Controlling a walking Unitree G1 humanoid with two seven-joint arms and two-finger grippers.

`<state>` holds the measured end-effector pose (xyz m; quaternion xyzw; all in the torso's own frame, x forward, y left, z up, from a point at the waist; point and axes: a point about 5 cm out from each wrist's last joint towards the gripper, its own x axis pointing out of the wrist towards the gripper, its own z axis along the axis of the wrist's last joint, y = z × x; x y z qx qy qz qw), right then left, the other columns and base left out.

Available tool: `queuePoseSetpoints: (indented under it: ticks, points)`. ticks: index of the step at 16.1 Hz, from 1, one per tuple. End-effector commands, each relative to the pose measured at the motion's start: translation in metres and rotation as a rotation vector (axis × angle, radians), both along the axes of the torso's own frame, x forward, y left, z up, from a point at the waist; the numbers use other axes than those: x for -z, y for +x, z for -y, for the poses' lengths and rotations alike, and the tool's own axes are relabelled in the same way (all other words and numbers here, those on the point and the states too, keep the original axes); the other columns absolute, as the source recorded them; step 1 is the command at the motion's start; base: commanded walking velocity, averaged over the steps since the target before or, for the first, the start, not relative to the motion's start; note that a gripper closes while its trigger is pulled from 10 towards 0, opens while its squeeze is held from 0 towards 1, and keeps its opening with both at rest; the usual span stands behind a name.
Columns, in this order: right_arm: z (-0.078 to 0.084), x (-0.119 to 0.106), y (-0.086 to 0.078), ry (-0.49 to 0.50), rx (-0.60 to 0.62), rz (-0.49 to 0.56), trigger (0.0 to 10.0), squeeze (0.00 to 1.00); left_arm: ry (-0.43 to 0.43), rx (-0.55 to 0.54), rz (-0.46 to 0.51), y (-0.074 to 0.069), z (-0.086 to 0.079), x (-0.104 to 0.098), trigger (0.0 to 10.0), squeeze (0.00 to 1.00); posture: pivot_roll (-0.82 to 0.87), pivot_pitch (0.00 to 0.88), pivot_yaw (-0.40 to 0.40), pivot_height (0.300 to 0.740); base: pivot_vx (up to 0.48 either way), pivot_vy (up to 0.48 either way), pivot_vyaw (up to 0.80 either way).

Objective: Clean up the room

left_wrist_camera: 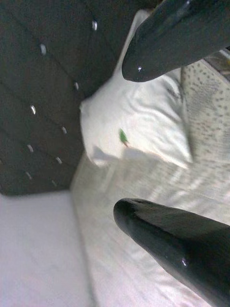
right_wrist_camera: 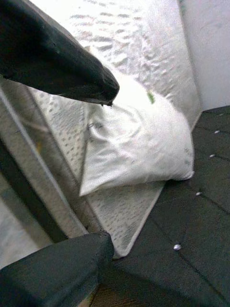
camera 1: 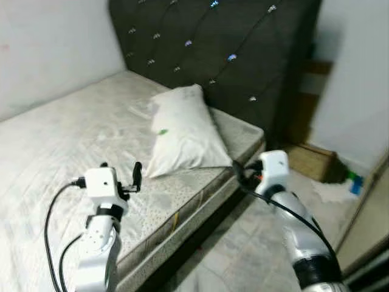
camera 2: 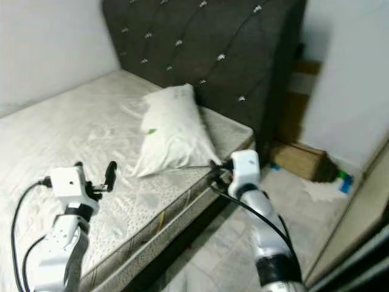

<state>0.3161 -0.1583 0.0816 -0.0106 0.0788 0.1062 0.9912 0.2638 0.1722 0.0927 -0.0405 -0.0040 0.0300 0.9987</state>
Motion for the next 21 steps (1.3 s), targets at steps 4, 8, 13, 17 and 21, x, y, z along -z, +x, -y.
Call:
queuePoseSetpoints:
  ticks: [4, 8, 13, 17, 21]
  points:
    - [-0.01, -0.011, 0.003, 0.015, -0.03, 0.06, 10.0, 0.0, -0.009, -0.037, -0.037, -0.007, -0.015, 0.006, 10.0, 0.0, -0.1, 0.0, 0.044, 0.74, 0.0, 0.0, 0.6]
    - [-0.01, -0.008, -0.004, 0.007, -0.022, 0.064, 10.0, 0.0, -0.017, -0.005, -0.034, 0.0, -0.007, 0.002, 10.0, 0.0, -0.11, 0.0, 0.063, 0.74, 0.0, 0.0, 0.8]
    - [-0.016, -0.003, -0.015, -0.006, -0.061, 0.055, 10.0, 0.0, -0.013, -0.003, -0.036, -0.011, -0.005, 0.004, 10.0, 0.0, -0.1, 0.0, 0.04, 0.74, 0.0, 0.0, 0.8]
    - [-0.023, -0.001, -0.018, 0.009, -0.104, 0.036, 10.0, 0.0, -0.006, -0.021, -0.039, -0.021, -0.002, 0.004, 10.0, 0.0, -0.06, 0.0, -0.01, 0.74, 0.0, 0.0, 0.8]
    - [-0.029, -0.003, -0.025, 0.022, -0.151, 0.045, 10.0, 0.0, -0.039, 0.017, -0.036, -0.031, 0.002, 0.003, 10.0, 0.0, -0.07, 0.0, -0.01, 0.74, 0.064, 0.0, 0.11]
